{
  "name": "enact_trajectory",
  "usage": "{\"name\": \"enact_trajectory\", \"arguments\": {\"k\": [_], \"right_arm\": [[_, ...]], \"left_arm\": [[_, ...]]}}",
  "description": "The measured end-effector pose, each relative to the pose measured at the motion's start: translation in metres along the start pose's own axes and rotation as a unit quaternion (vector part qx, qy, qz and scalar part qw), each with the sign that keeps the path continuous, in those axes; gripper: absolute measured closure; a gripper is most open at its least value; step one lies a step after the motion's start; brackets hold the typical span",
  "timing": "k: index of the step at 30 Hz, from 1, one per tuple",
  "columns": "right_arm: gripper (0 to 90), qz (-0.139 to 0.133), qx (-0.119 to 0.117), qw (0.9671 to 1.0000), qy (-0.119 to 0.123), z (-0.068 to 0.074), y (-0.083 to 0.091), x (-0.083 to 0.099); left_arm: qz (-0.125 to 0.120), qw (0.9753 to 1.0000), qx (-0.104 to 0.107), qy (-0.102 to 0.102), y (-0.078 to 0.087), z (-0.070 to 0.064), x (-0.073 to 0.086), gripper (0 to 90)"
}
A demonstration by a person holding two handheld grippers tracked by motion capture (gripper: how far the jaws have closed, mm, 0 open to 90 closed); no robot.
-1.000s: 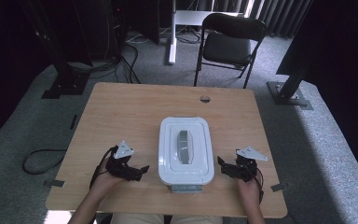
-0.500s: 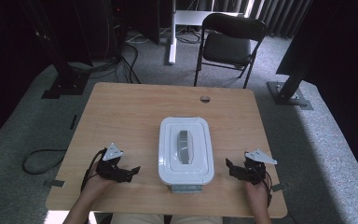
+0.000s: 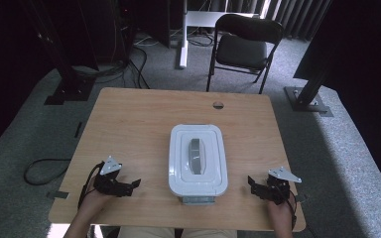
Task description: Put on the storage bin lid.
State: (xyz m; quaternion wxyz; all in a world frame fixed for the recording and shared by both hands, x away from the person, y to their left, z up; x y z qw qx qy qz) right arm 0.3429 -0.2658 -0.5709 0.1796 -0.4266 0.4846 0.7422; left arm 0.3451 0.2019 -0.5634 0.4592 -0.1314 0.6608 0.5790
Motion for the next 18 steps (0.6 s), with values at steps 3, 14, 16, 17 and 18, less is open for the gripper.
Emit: {"name": "enact_trajectory", "arguments": {"k": [3,14,16,17,18], "right_arm": [[13.5,0.007,0.007,1.0,-0.003,-0.002,0.001,0.006],[13.5,0.006,0.043,0.9985,-0.034,-0.02,0.01,0.013],[13.6,0.007,0.053,0.9979,-0.036,-0.024,0.012,0.014],[13.6,0.009,0.053,0.9978,-0.037,-0.025,0.012,0.015],[13.5,0.009,0.057,0.9976,-0.038,-0.027,0.013,0.015]], "left_arm": [[0.002,0.9999,-0.008,0.01,0.006,0.009,0.008,2.5],[0.004,0.9981,-0.044,0.044,0.019,0.038,0.023,2.5],[-0.001,0.997,-0.056,0.053,0.02,0.042,0.023,2.5],[0.001,0.9965,-0.061,0.056,0.02,0.044,0.024,2.5],[0.004,0.9962,-0.066,0.056,0.02,0.046,0.025,2.5]]}}
Point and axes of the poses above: each handheld gripper's, and its own axes: y roughly backward along the jaws, x roughly out of its underside, z roughly to its left, the point moved 9 cm from there along -y, roughly forward along the jaws, and after that the axes turned 13 degrees about -x, right-handed, at the moved point
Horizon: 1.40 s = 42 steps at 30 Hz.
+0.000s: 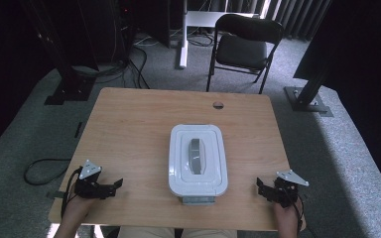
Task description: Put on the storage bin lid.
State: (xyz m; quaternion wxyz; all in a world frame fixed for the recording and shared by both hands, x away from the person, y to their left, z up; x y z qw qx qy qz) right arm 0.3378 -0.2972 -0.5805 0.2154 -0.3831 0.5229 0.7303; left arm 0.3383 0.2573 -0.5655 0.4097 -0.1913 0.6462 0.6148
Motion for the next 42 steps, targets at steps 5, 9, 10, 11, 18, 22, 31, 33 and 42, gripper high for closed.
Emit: {"name": "enact_trajectory", "arguments": {"k": [5,9,10,11,18,22,31,33,42], "right_arm": [[13.5,0.002,0.014,0.9999,-0.009,-0.008,0.004,0.001],[13.6,0.001,0.024,0.9994,-0.024,-0.02,0.005,0.002],[13.5,-0.001,0.022,0.9993,-0.03,-0.021,0.006,0.002],[13.6,-0.003,0.022,0.9992,-0.033,-0.021,0.006,0.002],[13.5,0.038,0.042,0.9978,-0.033,-0.025,0.001,0.007],[13.6,0.036,0.049,0.9971,-0.047,-0.028,0.001,0.007],[11.7,0.038,0.051,0.9968,-0.049,-0.028,0.0,0.007],[11.6,0.038,0.05,0.9968,-0.049,-0.028,-0.001,0.006],[11.6,0.038,0.048,0.997,-0.048,-0.029,-0.003,0.004]], "left_arm": [[0.014,0.9995,-0.028,0.01,-0.001,0.01,0.007,2.5],[0.015,0.9985,-0.046,0.028,0.0,0.019,0.008,2.5],[0.02,0.998,-0.053,0.03,0.0,0.022,0.009,2.6],[0.025,0.9972,-0.061,0.034,0.0,0.025,0.01,2.6],[0.049,0.9935,-0.085,0.059,-0.004,0.037,0.019,2.6],[0.055,0.9927,-0.093,0.055,-0.006,0.038,0.022,2.6],[0.065,0.9915,-0.105,0.04,-0.012,0.039,0.026,2.7],[0.064,0.9913,-0.106,0.042,-0.013,0.039,0.024,2.7],[0.066,0.9904,-0.112,0.048,-0.021,0.043,0.018,2.7]]}}
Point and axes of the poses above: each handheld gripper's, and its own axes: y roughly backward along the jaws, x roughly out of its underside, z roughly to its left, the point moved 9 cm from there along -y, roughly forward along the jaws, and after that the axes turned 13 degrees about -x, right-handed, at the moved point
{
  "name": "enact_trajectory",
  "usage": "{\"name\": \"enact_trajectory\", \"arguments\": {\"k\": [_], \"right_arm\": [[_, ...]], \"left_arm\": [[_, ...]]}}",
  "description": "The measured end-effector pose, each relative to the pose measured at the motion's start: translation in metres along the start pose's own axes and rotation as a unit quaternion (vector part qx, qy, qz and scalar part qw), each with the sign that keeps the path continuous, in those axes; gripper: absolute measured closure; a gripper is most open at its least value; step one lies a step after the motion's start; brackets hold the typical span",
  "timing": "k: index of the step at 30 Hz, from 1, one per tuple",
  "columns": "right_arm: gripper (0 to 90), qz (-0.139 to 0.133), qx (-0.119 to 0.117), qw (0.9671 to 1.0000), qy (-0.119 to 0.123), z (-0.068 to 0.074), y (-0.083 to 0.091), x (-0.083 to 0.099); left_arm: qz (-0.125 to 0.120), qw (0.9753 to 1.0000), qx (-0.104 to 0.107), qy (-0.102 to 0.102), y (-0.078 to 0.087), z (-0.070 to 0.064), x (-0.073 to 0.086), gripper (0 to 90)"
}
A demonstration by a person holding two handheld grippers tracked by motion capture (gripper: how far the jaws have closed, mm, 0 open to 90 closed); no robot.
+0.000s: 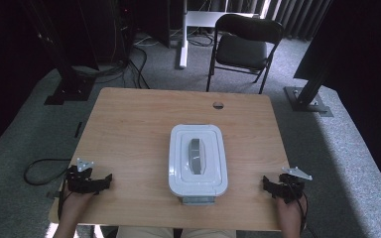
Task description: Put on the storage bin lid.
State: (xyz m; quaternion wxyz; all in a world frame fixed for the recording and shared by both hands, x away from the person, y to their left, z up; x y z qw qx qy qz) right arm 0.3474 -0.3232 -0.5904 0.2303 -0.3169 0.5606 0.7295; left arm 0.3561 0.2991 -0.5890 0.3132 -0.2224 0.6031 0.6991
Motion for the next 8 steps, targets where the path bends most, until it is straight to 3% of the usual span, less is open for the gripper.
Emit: {"name": "enact_trajectory", "arguments": {"k": [8], "right_arm": [[11.6,0.0,0.001,1.0,-0.001,-0.0003,-0.0006,-0.0007]], "left_arm": [[0.0,1.0,0.0,0.0,0.0,0.0,0.0,2.7]]}}
Point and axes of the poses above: each handheld gripper's, and its own axes: y roughly backward along the jaws, x roughly out of its underside, z roughly to its left, the point moved 9 cm from there along -y, roughly forward along the jaws, and after that the axes turned 13 degrees about -x, right-handed, at the moved point
